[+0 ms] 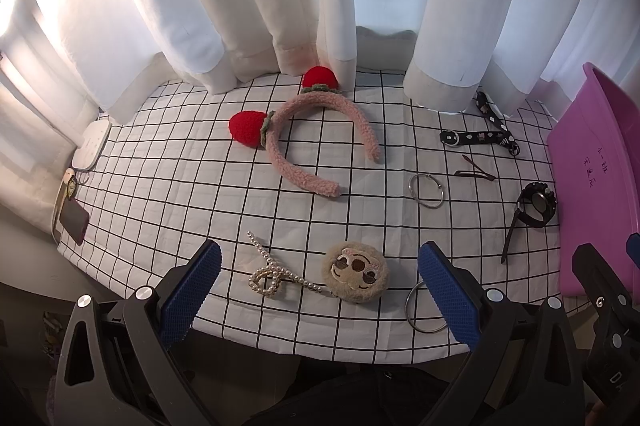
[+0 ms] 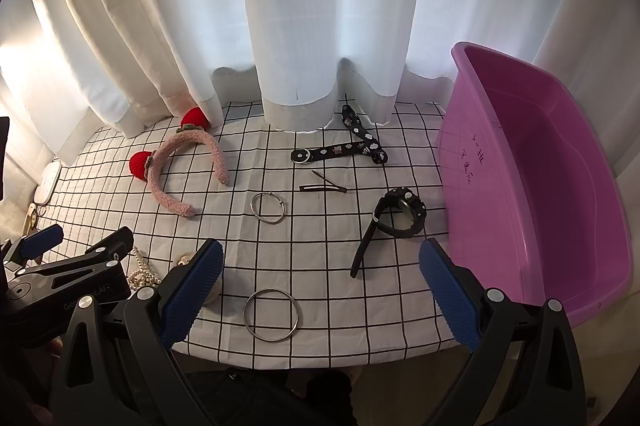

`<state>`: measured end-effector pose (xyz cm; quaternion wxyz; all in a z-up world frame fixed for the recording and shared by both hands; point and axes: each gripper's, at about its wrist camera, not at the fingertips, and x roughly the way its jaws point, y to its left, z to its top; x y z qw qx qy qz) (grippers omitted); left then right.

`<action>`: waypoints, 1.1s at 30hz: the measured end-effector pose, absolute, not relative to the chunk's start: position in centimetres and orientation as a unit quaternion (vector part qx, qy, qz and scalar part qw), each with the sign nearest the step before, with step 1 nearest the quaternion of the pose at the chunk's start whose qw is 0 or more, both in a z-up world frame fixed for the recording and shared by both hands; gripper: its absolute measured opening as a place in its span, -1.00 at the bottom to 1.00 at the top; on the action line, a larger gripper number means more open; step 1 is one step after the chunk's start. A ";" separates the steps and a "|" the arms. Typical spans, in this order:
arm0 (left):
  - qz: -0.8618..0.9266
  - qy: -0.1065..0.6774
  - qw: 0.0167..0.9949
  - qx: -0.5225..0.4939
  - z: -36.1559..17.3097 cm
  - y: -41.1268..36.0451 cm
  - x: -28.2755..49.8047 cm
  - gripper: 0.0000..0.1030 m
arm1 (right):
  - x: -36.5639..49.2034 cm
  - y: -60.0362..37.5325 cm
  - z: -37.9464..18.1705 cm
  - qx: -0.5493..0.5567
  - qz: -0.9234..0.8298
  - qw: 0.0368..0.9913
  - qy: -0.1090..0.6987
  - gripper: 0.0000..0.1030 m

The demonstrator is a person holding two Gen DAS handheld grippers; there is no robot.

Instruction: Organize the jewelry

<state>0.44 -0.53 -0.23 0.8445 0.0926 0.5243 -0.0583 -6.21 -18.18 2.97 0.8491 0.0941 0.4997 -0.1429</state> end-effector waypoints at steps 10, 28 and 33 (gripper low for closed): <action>-0.058 0.528 0.843 0.090 -0.5 -0.3 0.4 0.88 | -6.1 -18.0 3.0 0.094 -0.144 0.848 0.502 0.82; -0.049 0.571 0.819 0.038 -7.5 5.2 1.8 0.88 | -6.9 -21.2 -3.0 0.139 -0.121 0.819 0.543 0.82; -0.079 0.590 0.802 0.040 -11.1 4.3 1.2 0.88 | -7.3 -23.4 -6.3 0.149 -0.138 0.804 0.559 0.82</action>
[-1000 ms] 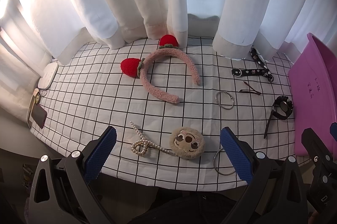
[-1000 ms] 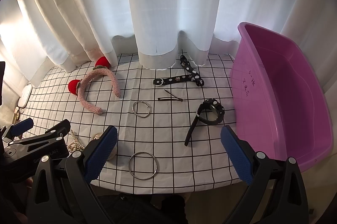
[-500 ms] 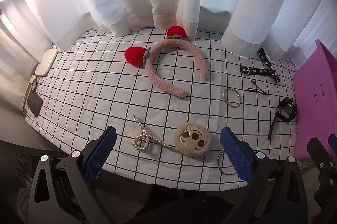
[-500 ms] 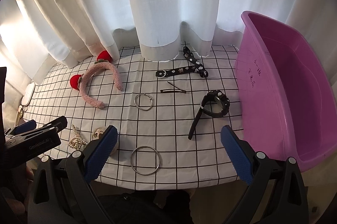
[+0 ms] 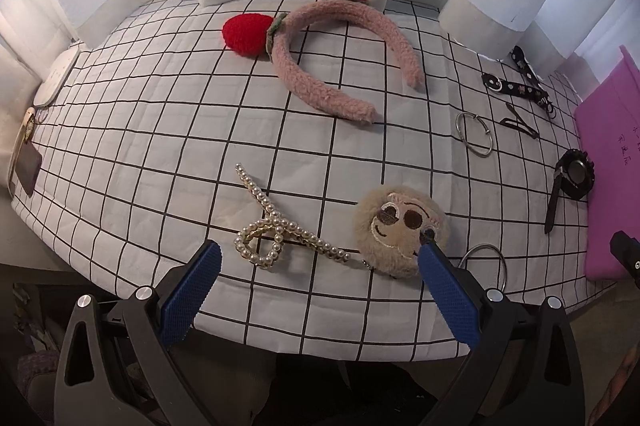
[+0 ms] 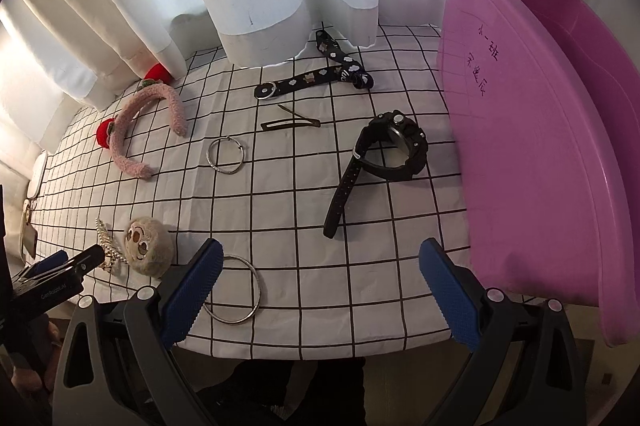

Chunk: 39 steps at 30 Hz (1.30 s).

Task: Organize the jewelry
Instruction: 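Move the left tool to the sloth brooch while the right tool approaches the black watch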

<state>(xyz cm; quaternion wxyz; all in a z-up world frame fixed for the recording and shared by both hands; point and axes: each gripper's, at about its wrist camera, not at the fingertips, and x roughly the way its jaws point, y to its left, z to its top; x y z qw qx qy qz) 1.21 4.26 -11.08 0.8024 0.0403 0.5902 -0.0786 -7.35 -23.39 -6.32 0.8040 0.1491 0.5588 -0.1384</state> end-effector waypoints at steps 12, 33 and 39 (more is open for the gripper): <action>-0.098 0.567 0.817 0.042 -14.8 2.6 1.2 0.90 | -4.6 -27.0 -12.2 0.134 -0.201 0.787 0.568 0.82; -0.130 0.550 0.824 0.043 -15.6 -0.5 1.1 0.88 | 0.1 -29.6 -16.9 0.151 -0.230 0.772 0.573 0.82; -0.115 0.571 0.809 0.081 -18.2 -2.1 1.7 0.88 | 1.7 -30.3 -18.1 0.155 -0.238 0.769 0.573 0.82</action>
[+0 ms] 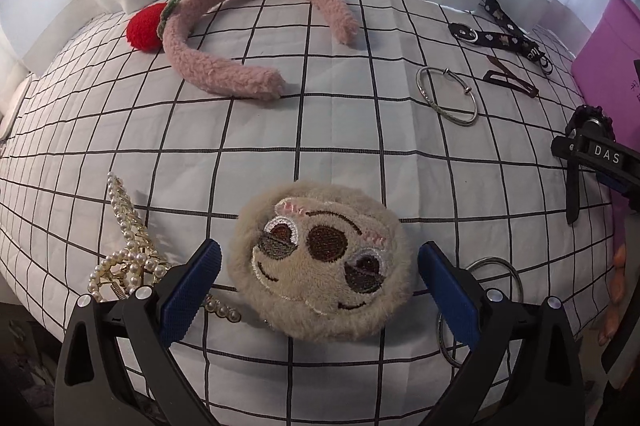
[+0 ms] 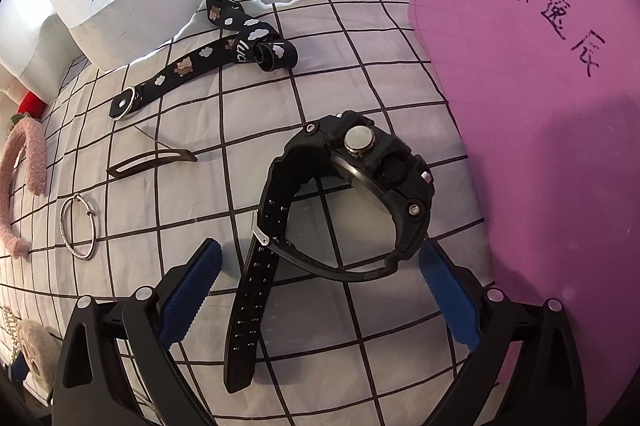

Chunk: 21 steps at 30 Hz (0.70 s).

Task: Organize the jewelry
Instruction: 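Move the left tool to the sloth brooch while the right tool approaches the black watch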

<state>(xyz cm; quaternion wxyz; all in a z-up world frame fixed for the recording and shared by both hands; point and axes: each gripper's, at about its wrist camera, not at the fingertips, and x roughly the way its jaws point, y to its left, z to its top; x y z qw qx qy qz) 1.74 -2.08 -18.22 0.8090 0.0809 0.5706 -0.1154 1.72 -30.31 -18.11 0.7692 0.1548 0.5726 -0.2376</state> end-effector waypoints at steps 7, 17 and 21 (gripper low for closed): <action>-0.116 0.549 0.824 0.077 -18.8 -1.8 1.7 0.90 | 3.0 -30.8 -18.7 0.152 -0.239 0.786 0.550 0.83; -0.116 0.553 0.821 0.075 -18.6 -1.9 1.4 0.87 | 2.8 -30.2 -18.8 0.132 -0.212 0.805 0.538 0.82; -0.120 0.553 0.821 0.076 -18.1 -1.9 1.4 0.65 | 1.4 -29.7 -17.9 0.127 -0.203 0.809 0.537 0.69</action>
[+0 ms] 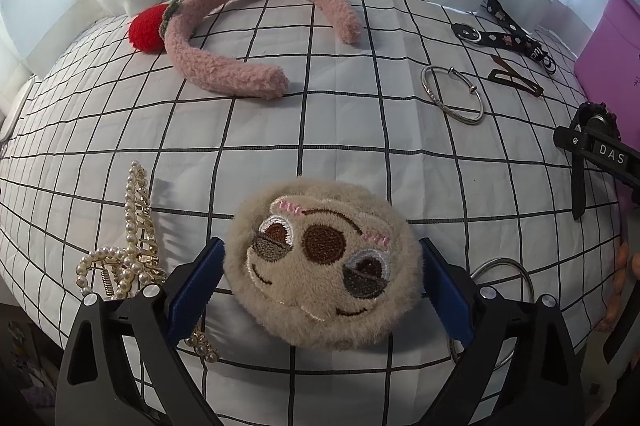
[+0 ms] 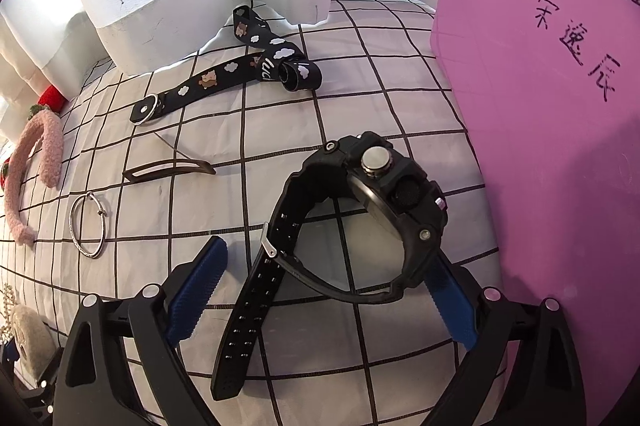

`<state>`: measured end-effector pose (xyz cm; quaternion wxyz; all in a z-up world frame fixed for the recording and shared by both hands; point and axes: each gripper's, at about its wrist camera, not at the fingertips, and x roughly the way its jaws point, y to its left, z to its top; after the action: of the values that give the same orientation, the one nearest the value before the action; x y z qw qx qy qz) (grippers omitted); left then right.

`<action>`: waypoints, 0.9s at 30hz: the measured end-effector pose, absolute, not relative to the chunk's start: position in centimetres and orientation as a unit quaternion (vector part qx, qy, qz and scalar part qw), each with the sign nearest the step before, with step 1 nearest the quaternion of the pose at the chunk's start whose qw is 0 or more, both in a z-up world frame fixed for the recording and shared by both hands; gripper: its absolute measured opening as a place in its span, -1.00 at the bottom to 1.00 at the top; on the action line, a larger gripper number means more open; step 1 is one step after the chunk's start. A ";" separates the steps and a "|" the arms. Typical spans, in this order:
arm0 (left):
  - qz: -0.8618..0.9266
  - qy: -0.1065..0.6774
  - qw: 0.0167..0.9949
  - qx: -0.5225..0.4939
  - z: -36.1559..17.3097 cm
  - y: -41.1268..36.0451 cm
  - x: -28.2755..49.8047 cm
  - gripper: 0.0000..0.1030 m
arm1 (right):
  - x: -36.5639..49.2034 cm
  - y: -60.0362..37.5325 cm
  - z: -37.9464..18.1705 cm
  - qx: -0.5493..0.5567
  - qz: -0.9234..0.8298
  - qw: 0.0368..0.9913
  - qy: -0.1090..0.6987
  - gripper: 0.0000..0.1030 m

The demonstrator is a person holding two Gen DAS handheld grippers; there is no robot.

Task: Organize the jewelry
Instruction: 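Move the left tool to the sloth brooch while the right tool approaches the black watch, then close the left tool on the sloth brooch while the right tool grips the black watch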

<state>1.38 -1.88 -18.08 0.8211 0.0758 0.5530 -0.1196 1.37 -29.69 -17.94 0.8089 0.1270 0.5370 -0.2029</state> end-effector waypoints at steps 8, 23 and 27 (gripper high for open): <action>-0.134 0.546 0.824 0.071 -17.3 -1.7 0.8 0.06 | 0.3 -29.1 -17.1 0.136 -0.189 0.814 0.532 0.30; -0.150 0.506 0.848 0.046 -11.5 -0.2 0.2 0.00 | -2.1 -26.3 -10.8 0.138 -0.130 0.851 0.490 0.28; -0.149 0.473 0.867 0.044 -8.0 0.2 0.4 0.00 | -2.6 -25.3 -6.7 0.139 -0.107 0.872 0.457 0.28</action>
<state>0.38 0.18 -8.03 0.8674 0.0435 0.4727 -0.1494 -2.63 -25.31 -6.66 0.8718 0.1388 0.4575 -0.1071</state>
